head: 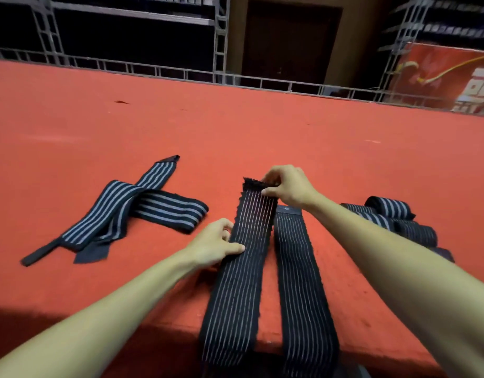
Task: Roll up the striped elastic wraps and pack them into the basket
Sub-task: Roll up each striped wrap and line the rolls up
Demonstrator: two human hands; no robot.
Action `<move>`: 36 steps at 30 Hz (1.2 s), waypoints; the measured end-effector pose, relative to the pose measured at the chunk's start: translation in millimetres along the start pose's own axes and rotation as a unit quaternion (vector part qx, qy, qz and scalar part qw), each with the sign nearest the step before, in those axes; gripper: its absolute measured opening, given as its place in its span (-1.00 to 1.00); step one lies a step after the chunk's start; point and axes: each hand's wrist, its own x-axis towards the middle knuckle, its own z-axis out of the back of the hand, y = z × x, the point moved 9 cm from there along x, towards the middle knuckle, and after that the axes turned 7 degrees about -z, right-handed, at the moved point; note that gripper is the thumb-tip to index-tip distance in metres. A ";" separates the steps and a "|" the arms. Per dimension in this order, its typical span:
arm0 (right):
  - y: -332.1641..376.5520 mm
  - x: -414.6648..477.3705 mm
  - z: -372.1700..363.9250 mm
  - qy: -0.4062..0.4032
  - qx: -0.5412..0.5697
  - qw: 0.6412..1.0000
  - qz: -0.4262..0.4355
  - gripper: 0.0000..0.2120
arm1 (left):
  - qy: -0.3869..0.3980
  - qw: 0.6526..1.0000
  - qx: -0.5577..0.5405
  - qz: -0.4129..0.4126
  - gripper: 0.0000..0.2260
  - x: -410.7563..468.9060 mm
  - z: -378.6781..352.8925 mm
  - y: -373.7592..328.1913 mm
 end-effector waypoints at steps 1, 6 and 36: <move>-6.7 7.2 -6.8 -0.002 -0.003 1.000 -0.005 -0.78 | -0.003 1.000 0.021 -0.006 -0.73 7.4 -0.3 4.5; -47.0 43.1 -46.4 -0.017 -0.003 0.998 -0.062 -0.83 | -0.059 0.990 0.111 -0.071 -0.58 33.7 -2.2 10.3; -183.0 -2.6 -48.7 -0.197 0.200 0.932 -0.231 -0.95 | -0.075 0.957 0.234 -0.152 -0.70 77.0 -64.1 -19.1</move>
